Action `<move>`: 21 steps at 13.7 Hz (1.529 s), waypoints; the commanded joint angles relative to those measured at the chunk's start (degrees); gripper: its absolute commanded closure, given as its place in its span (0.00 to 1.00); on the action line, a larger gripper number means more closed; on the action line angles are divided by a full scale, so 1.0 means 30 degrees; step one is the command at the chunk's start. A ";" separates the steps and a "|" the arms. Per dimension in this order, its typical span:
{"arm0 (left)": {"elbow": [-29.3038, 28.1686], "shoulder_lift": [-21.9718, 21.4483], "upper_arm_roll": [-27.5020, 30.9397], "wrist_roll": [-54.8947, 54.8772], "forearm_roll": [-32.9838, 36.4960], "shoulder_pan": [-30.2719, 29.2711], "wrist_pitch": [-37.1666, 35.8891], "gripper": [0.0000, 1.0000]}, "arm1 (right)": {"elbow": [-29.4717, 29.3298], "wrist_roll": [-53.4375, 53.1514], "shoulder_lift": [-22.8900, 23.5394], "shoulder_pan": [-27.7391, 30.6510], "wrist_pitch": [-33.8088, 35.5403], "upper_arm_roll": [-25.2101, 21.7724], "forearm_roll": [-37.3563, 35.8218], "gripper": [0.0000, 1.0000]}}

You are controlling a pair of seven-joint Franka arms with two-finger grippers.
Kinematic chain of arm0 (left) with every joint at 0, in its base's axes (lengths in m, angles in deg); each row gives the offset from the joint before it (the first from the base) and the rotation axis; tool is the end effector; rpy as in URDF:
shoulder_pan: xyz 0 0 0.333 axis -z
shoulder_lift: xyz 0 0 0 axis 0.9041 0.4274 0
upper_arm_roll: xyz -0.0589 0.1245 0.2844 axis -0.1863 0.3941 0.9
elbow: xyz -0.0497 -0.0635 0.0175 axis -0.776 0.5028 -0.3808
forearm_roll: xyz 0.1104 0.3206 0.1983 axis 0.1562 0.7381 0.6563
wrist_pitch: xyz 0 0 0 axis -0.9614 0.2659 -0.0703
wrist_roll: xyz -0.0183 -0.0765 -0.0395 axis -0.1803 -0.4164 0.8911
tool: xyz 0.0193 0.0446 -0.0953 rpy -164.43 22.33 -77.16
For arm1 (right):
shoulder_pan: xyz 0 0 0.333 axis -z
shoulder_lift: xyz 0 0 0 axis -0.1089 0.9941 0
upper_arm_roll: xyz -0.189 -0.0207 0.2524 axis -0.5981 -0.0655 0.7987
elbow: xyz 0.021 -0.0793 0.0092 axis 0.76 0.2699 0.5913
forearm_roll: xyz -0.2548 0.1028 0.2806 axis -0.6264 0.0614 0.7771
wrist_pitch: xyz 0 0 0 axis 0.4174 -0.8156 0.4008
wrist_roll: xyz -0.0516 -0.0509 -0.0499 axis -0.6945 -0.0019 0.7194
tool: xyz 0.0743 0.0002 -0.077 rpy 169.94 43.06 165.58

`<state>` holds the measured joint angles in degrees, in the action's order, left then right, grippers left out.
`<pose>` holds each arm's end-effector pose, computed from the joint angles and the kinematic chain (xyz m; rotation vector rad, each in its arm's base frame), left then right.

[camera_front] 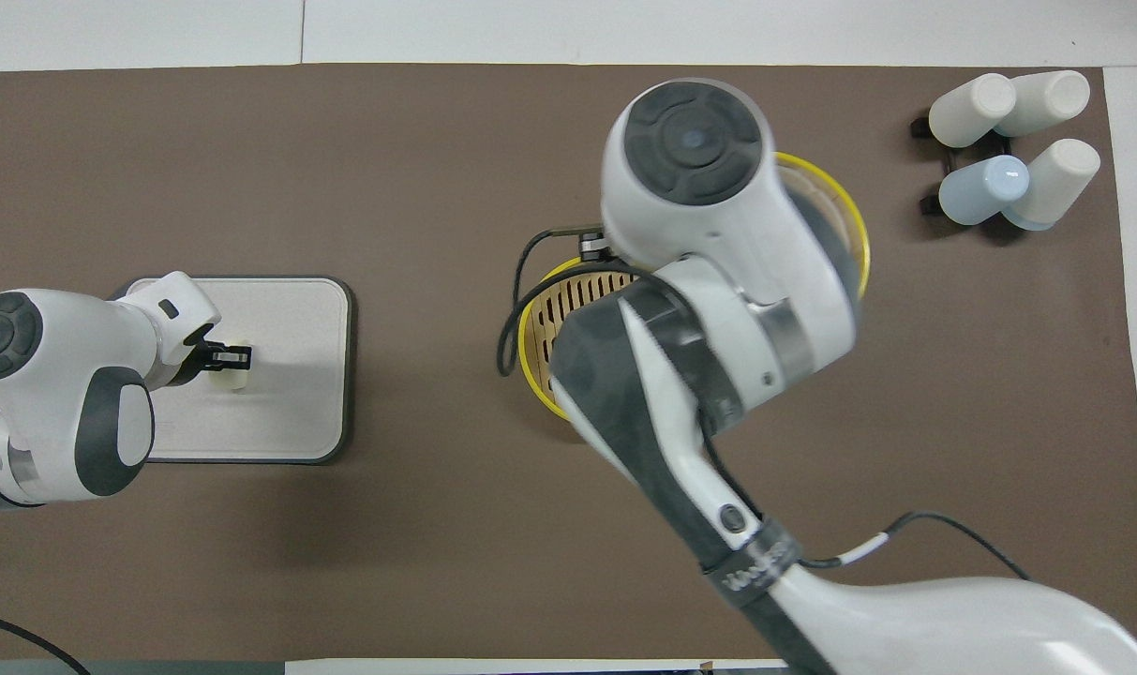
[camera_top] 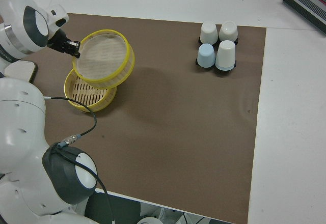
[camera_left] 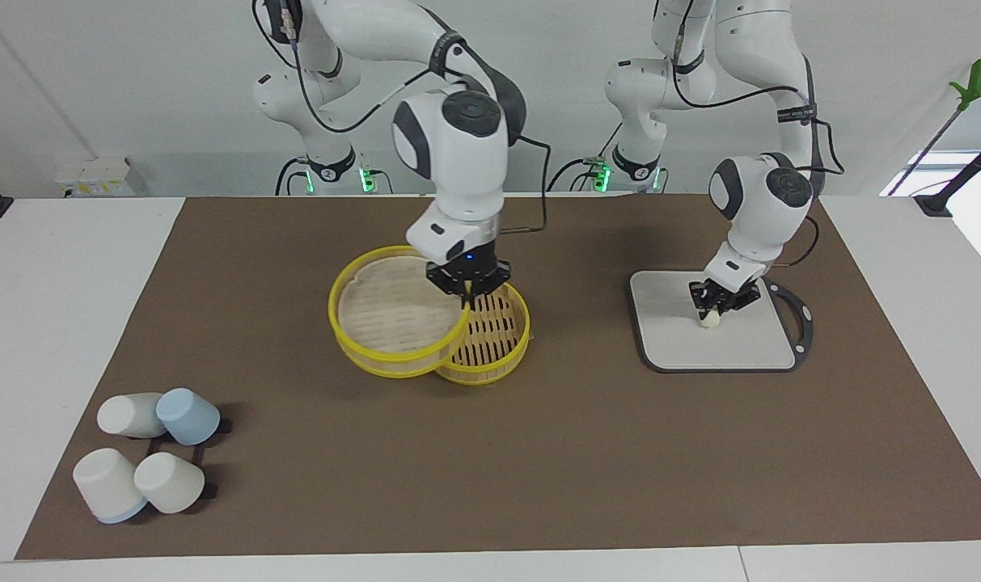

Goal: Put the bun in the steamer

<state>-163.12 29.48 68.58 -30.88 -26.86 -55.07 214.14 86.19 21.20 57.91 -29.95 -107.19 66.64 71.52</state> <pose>0.5252 -0.0180 0.3271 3.1224 -0.1965 0.0929 0.6050 0.2913 0.5162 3.0988 -0.0108 0.0840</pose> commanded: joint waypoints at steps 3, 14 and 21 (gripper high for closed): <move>0.9977 0.3056 0.0126 0.7958 -0.1008 0.4193 -0.8059 0.75 | 0.0767 0.5773 -0.2164 0.4673 0.3571 0.0267 0.0034 1.00; 1.1876 0.6135 -0.0021 1.7558 -0.0891 1.2636 -0.3834 0.74 | 0.4312 1.0762 -0.4245 0.9106 0.3786 0.0209 -0.0376 1.00; 0.9824 0.6697 -0.0049 1.7588 -0.0452 1.3372 -0.1337 0.51 | 0.4373 1.0762 -0.4247 0.9048 0.3697 0.0238 -0.0376 1.00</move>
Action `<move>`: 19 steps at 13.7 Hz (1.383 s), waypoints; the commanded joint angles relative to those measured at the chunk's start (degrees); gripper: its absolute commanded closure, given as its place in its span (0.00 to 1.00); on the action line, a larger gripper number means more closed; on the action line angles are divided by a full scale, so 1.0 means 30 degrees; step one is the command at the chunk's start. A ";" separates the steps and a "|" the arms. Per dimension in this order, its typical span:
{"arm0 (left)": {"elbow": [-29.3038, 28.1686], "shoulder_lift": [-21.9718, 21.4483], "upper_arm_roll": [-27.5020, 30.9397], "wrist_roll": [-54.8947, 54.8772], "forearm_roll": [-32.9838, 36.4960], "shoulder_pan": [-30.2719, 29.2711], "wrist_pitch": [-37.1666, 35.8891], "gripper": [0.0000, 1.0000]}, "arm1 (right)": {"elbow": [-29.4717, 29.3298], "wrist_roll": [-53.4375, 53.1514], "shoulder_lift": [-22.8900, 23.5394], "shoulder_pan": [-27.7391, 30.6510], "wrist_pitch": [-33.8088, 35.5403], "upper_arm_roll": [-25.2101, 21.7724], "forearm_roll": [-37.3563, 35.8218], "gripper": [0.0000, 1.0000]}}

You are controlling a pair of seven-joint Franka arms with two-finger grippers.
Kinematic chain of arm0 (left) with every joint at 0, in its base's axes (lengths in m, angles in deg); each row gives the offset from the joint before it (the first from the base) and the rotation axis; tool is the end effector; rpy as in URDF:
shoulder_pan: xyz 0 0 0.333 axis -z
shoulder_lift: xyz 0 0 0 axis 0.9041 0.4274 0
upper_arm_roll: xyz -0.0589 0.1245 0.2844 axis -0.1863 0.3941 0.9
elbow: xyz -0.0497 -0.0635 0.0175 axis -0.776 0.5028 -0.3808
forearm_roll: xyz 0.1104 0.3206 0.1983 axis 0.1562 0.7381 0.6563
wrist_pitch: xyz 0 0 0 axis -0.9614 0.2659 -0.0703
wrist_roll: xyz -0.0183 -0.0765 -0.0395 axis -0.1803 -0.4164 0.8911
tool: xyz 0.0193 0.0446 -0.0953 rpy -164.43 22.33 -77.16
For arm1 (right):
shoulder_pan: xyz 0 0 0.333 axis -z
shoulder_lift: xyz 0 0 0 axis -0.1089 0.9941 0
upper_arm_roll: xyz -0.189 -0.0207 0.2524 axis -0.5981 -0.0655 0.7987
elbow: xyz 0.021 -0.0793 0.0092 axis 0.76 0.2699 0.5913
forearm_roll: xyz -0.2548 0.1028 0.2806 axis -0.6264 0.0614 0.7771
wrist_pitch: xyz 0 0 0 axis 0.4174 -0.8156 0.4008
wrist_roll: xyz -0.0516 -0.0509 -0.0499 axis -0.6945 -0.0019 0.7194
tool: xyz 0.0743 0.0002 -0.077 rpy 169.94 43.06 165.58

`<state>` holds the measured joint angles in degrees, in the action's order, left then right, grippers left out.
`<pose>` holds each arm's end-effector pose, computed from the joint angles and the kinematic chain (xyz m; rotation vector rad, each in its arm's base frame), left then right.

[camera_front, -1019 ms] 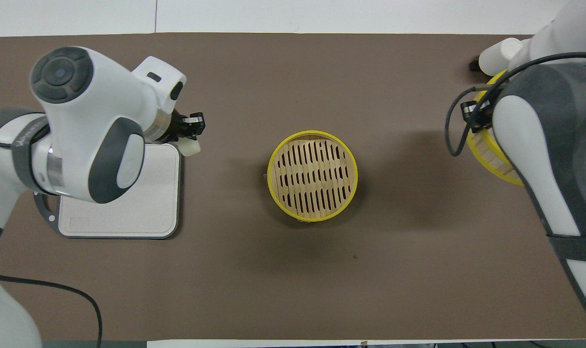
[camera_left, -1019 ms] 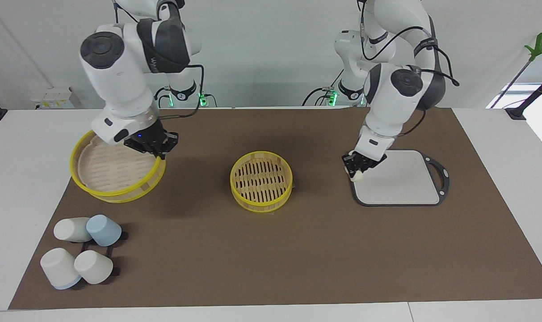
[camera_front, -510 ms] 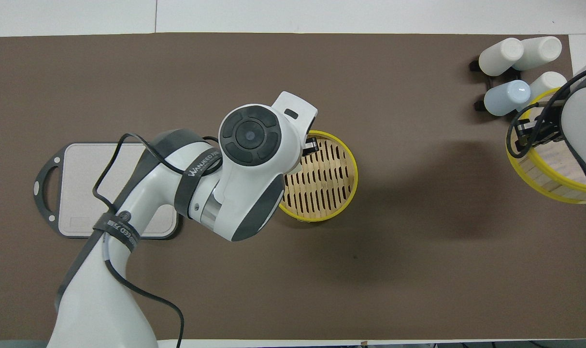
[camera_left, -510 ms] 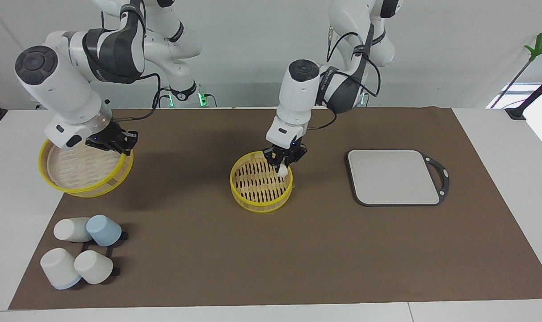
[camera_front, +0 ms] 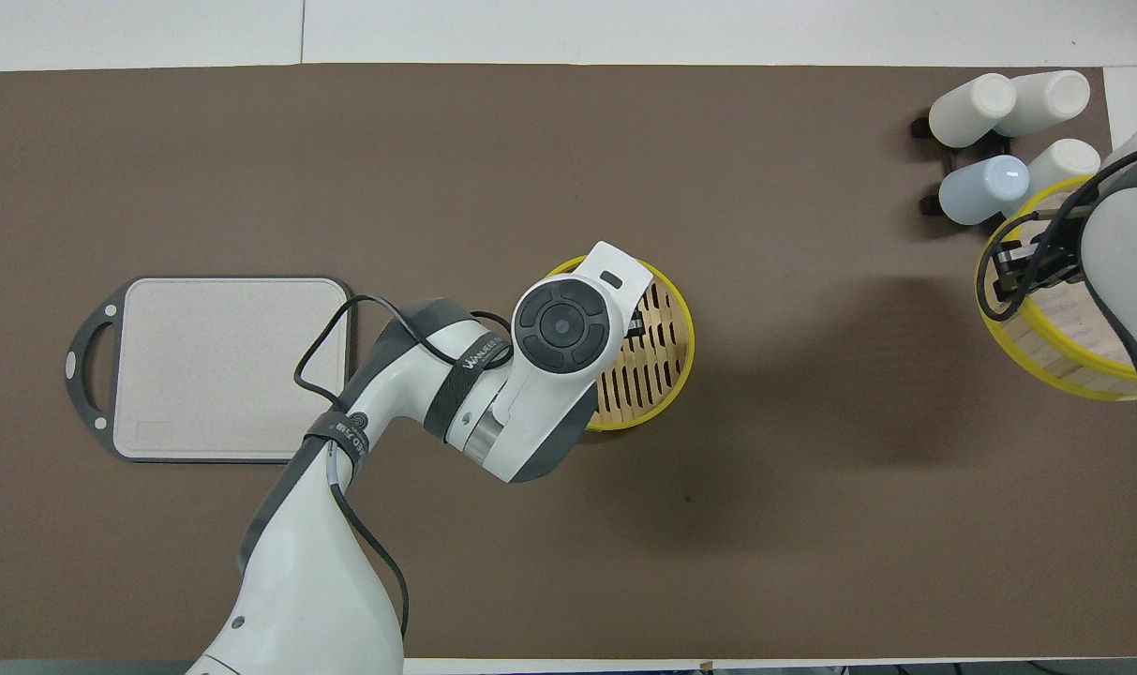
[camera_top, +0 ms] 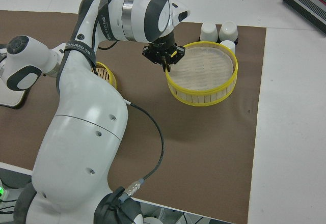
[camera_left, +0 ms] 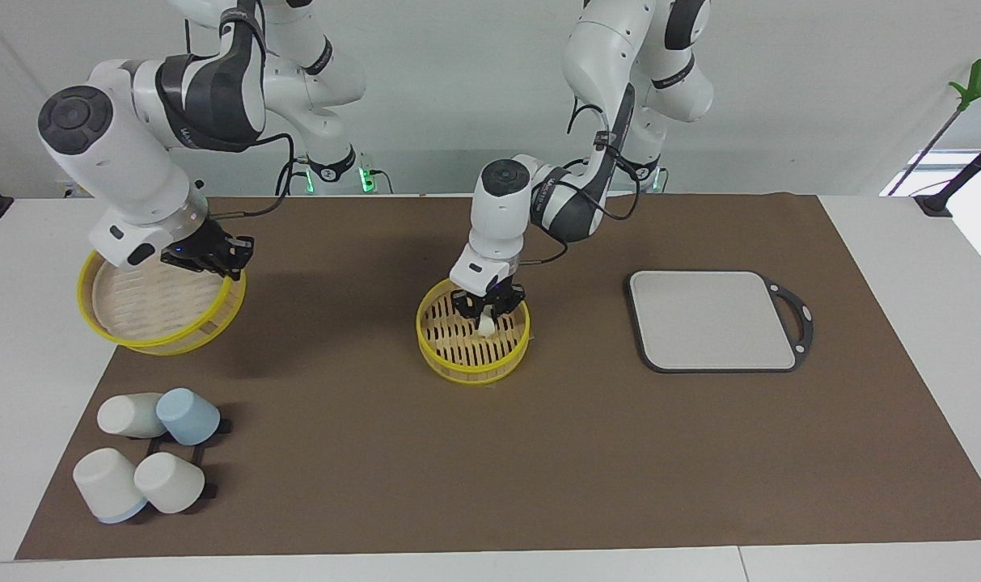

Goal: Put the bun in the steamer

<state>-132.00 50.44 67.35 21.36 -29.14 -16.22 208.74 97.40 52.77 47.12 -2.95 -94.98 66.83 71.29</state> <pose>0.4924 -0.4550 0.3408 3.0270 0.1444 0.1473 0.5935 -0.0232 0.5244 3.1186 0.0974 -0.3034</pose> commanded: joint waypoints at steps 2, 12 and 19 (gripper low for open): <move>-0.0461 -0.0289 0.0362 0.0233 0.0307 0.0422 0.0258 0.17 | 0.0638 0.0239 -0.0681 -0.0009 -0.0372 0.0176 -0.0298 1.00; -0.0198 -0.6991 0.0568 -0.6018 0.0337 -0.7296 -0.8729 0.00 | 0.0317 -0.4496 0.0222 -0.5619 -0.4496 0.0381 0.0113 1.00; 0.0097 -0.9397 0.0597 -1.6224 0.0337 -1.4368 -1.2219 0.00 | -0.2232 -1.3322 0.5936 -1.1753 -0.9802 0.0352 0.1696 1.00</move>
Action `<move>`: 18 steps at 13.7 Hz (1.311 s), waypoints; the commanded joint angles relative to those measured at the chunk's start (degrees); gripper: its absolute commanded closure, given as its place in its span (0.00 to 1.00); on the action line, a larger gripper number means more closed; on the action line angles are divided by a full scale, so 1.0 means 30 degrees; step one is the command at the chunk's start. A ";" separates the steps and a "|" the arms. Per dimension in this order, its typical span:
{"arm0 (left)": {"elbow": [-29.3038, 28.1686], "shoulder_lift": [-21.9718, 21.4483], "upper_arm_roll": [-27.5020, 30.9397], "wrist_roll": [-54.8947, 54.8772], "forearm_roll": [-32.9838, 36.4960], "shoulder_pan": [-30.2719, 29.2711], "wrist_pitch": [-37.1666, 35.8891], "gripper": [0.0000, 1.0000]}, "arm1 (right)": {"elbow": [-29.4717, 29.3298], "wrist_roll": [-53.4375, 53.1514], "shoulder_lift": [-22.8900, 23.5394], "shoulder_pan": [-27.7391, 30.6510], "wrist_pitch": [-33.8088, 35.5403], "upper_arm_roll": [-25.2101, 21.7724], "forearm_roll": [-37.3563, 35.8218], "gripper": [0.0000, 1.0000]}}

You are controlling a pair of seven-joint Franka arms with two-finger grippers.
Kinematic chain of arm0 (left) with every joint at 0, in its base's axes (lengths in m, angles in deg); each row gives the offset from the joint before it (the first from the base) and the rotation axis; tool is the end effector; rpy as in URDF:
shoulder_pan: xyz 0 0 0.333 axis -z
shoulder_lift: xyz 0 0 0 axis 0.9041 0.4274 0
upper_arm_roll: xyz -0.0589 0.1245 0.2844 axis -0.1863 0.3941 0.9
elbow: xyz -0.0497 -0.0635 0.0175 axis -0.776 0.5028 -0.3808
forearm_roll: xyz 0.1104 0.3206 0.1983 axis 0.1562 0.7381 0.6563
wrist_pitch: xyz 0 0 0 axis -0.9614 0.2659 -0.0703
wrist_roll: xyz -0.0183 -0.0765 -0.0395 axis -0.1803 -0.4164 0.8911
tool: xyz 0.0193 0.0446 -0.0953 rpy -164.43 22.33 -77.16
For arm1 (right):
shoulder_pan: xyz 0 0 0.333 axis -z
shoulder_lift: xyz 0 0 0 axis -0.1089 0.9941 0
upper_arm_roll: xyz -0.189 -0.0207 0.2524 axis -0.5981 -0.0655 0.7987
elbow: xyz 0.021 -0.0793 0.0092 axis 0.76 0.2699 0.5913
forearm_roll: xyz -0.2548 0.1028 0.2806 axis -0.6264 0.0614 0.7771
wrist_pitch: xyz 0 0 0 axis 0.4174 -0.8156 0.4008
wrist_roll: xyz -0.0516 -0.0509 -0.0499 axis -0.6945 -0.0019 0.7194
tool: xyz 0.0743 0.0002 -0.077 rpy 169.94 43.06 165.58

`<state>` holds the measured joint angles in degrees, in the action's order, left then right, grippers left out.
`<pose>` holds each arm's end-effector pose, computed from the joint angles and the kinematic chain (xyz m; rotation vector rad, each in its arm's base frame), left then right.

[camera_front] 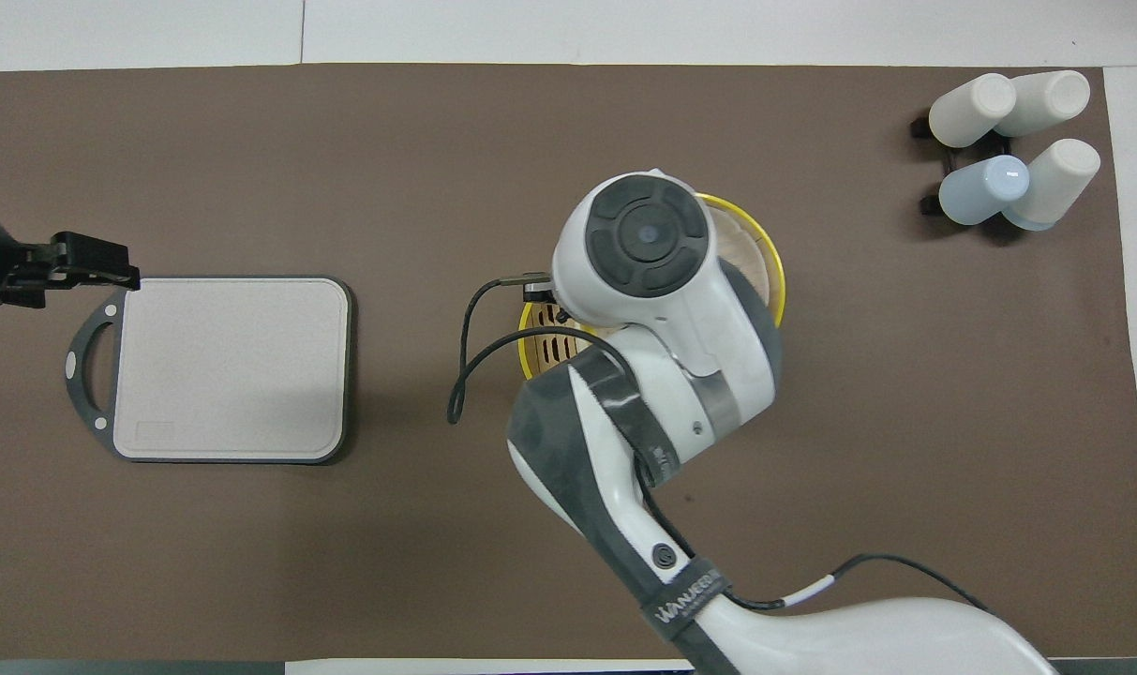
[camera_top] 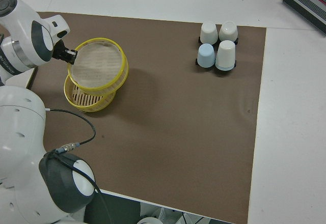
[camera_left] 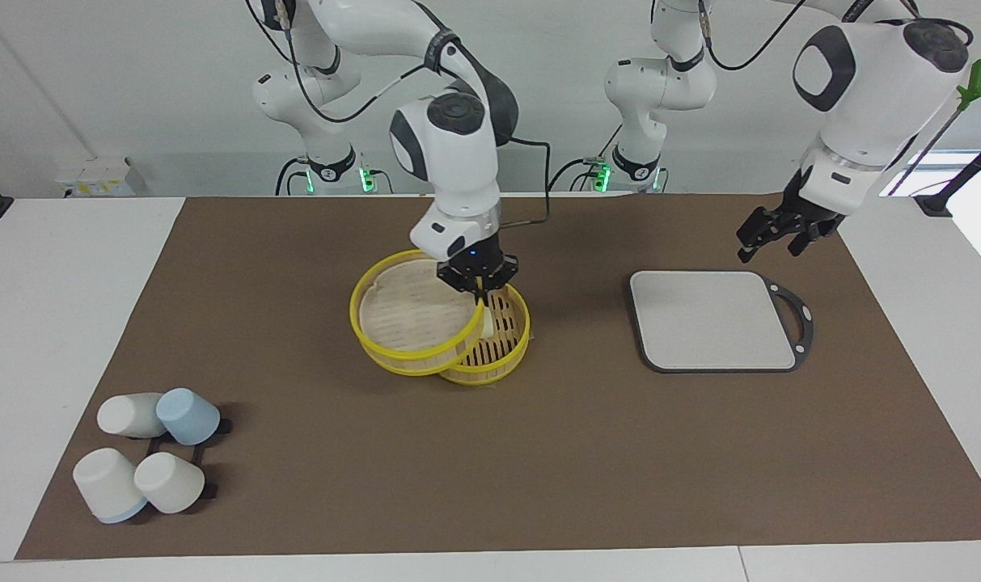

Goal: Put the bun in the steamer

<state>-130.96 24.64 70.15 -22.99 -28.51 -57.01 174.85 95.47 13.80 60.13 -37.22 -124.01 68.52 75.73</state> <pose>0.5577 0.0105 0.5719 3.0757 0.0908 0.0279 0.5659 0.3903 0.4381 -3.0620 0.0106 -0.1517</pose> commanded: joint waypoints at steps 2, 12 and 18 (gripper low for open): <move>-0.0282 -0.1267 -0.0338 -0.1564 0.0156 -0.0833 -0.1628 0.00 | -0.1152 -0.0540 0.1546 -0.0452 -0.0216 -0.0212 0.0039 1.00; -0.0311 -0.2148 -0.0543 -0.1564 0.1971 0.0134 -0.2686 0.00 | -0.1062 -0.2532 0.1663 -0.1508 -0.0802 -0.0154 0.0420 1.00; 0.0679 -0.0685 -0.0367 -0.1623 0.1943 0.0545 -0.2685 0.00 | -0.0481 -0.2591 0.1664 -0.1479 -0.1737 -0.0154 0.0977 1.00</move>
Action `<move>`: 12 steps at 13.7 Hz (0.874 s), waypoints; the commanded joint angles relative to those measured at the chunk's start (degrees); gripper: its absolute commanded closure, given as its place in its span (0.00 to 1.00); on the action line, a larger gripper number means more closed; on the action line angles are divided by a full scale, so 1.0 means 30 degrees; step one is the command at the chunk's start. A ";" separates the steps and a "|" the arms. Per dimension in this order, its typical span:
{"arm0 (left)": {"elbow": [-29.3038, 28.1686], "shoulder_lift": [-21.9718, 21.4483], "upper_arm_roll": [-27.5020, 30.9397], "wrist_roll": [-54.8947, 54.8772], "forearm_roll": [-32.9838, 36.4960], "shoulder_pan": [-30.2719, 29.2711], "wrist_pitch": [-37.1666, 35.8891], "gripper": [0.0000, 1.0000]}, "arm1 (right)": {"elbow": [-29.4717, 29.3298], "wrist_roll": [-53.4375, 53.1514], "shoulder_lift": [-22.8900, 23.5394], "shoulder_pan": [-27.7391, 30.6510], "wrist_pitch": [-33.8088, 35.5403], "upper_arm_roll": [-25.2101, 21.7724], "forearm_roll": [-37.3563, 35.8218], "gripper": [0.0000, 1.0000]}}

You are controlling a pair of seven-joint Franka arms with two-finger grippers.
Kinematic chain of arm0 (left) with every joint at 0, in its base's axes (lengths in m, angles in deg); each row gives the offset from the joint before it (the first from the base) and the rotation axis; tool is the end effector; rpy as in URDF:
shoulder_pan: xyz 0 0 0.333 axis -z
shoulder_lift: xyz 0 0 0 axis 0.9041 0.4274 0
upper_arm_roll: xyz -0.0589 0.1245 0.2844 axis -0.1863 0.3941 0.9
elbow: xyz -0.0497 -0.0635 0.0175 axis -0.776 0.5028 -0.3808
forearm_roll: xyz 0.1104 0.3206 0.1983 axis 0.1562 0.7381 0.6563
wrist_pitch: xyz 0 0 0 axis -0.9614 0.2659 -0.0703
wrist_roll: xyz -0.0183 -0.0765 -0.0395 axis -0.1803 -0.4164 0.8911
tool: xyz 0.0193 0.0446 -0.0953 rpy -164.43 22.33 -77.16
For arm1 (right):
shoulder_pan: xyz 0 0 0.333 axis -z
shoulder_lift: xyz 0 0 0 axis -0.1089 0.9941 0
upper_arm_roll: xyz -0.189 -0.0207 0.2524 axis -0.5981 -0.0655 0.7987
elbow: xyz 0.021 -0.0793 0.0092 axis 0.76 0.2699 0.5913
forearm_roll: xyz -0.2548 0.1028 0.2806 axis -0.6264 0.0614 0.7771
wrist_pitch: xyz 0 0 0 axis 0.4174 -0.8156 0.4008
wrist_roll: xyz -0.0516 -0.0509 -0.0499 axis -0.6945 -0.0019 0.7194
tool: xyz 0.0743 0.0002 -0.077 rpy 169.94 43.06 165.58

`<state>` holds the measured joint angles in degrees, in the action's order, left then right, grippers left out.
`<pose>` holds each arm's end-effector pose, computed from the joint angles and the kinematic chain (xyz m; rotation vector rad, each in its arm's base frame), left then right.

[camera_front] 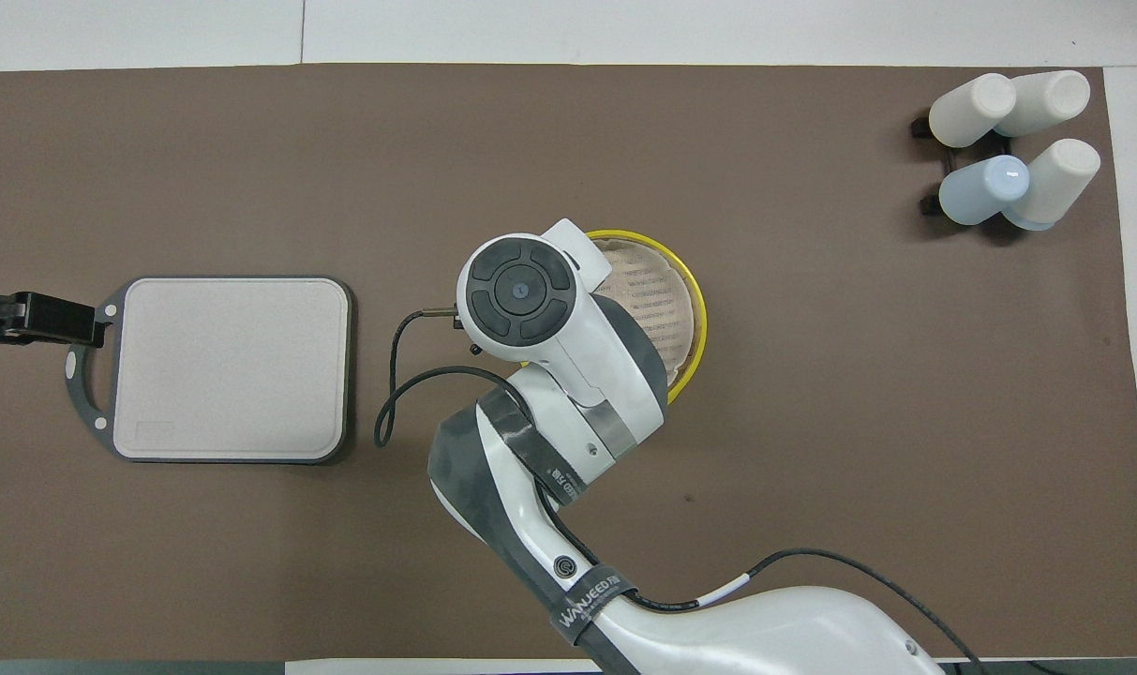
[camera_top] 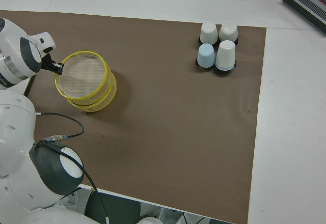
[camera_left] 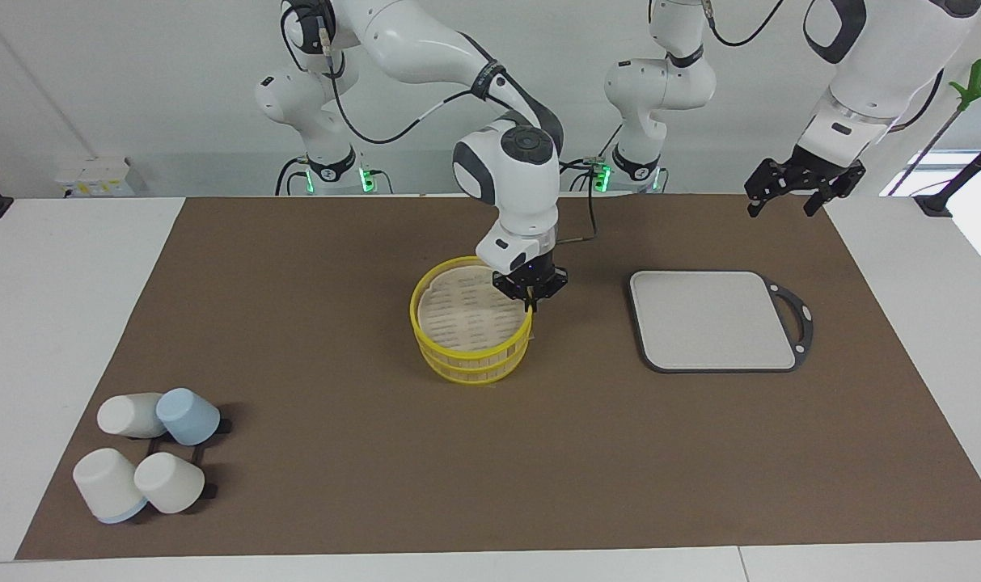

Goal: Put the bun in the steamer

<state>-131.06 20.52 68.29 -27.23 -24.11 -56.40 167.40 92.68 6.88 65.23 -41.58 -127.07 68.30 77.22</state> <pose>0.5256 -0.0037 0.5983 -3.1367 0.1084 0.0666 0.5497 0.4465 0.4060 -3.0378 0.0938 -0.1521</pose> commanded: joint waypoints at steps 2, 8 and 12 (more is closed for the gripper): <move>0.0894 0.1011 0.0164 -0.0209 0.0301 0.0077 -0.0229 0.00 | 0.0952 -0.0258 -0.0125 -0.0025 -0.1538 -0.0082 0.0510 1.00; 0.0894 0.0982 -0.0861 -0.0122 -0.0198 -0.1155 -0.0288 0.00 | 0.1537 -0.0287 -0.0007 -0.0054 -0.1513 -0.0111 0.0480 1.00; 0.0865 0.0952 -0.0803 -0.0151 -0.0198 -0.1067 -0.0288 0.00 | 0.1715 -0.0463 -0.0212 -0.0083 -0.0077 -0.0111 0.0451 1.00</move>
<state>-129.34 23.13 66.37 -27.24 -24.20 -58.89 167.39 94.73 6.69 65.07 -41.60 -128.95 68.28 78.01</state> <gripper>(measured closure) 0.000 0.916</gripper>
